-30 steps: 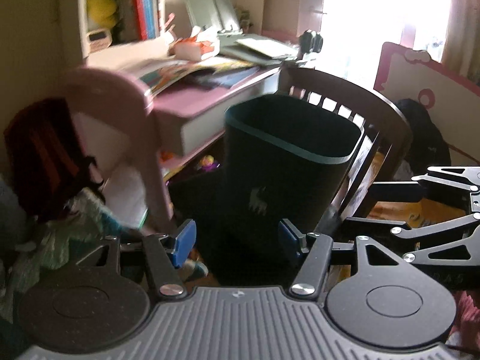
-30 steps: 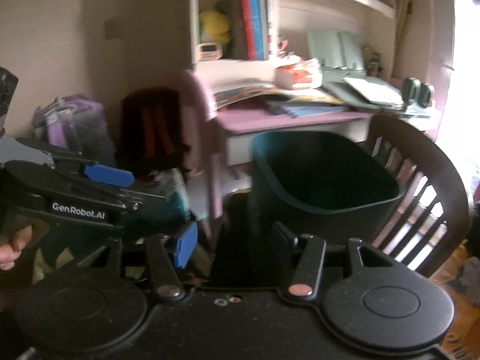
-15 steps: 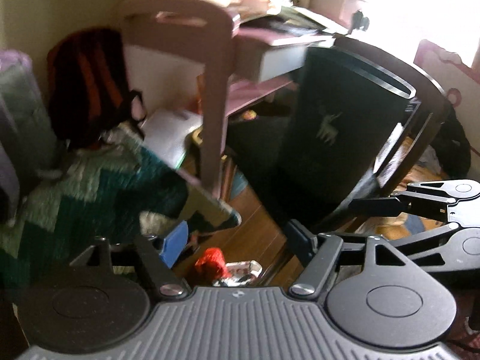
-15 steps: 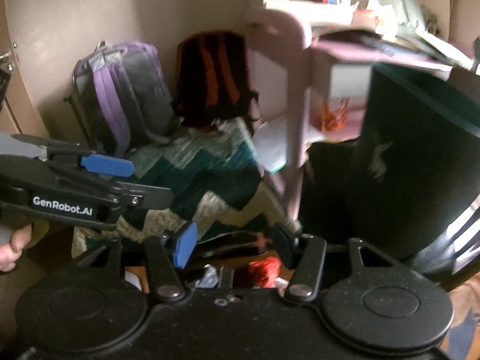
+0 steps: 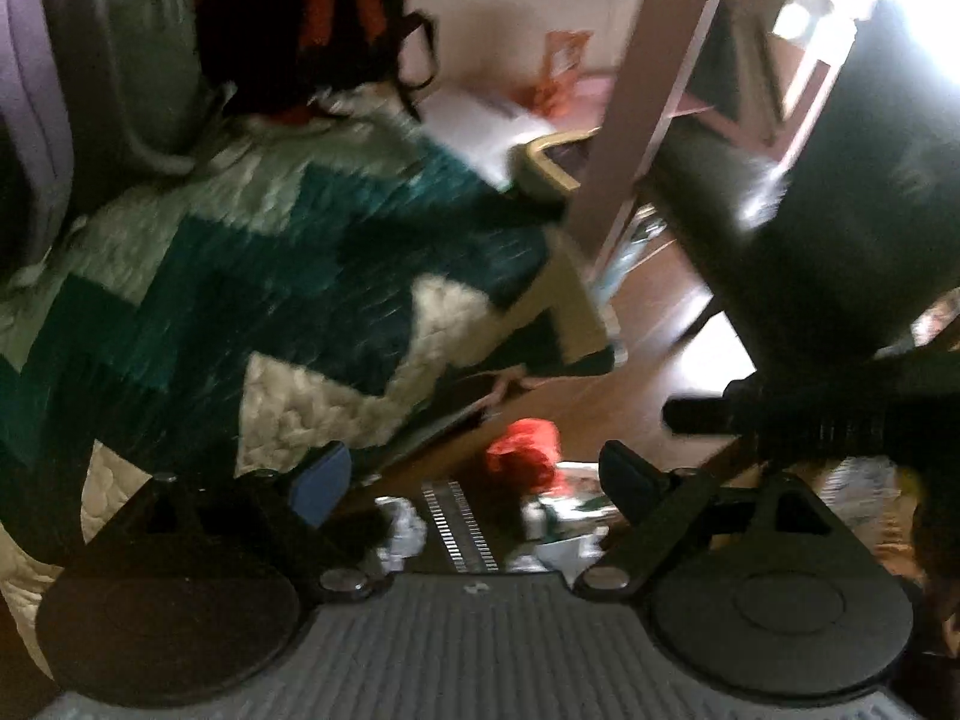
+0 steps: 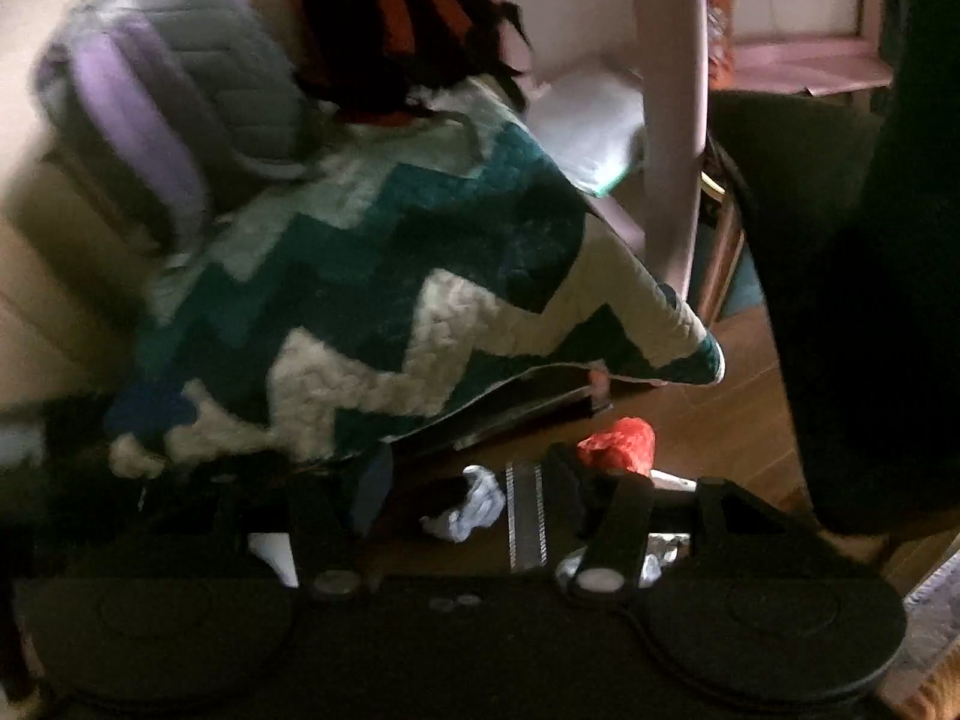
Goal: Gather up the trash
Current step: 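Move both tools back down toward the remaining trash pile, then grasp the white plastic bag with the left tool while the right tool grasps the red plastic bag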
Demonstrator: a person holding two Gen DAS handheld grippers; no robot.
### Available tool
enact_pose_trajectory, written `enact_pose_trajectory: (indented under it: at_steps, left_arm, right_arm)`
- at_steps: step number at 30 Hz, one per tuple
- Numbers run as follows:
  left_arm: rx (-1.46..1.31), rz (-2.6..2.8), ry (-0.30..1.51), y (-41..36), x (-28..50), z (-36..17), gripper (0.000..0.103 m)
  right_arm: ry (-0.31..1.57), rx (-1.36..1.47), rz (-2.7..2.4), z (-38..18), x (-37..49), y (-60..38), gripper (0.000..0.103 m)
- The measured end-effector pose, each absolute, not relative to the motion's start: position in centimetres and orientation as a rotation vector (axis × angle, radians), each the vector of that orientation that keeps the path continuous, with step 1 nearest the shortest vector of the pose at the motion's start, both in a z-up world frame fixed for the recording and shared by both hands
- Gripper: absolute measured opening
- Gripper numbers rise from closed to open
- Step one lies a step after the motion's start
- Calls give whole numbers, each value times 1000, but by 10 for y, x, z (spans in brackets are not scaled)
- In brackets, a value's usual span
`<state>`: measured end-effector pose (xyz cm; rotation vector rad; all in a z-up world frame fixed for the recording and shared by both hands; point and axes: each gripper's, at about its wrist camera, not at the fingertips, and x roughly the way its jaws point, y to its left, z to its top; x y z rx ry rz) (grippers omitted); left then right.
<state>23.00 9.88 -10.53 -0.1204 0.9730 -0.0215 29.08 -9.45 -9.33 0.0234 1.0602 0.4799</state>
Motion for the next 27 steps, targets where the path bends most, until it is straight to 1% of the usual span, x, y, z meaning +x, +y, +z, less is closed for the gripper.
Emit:
enact_pose_trajectory:
  at_steps: [4,8,11,21,27]
  left_arm:
    - [-115,26,1034,120,244,-160,91]
    - [-74,37,1105,124,256,-215,91]
    - [-80,35,1177,127,267,-261,91]
    - [-110,44,1336,133,313,-383,91]
    - [-93,18,1358,135,328,-447,90]
  right_arm:
    - [1130,19,422,-139,326,-73,56]
    - [1198,-33,358,-189,357,-65,56]
    - [1253,-37,307,-228,379,-69,56]
    - [1400,-125,262,-348,432,-82,56]
    - [1466,-119,232,-410,457,-92,56]
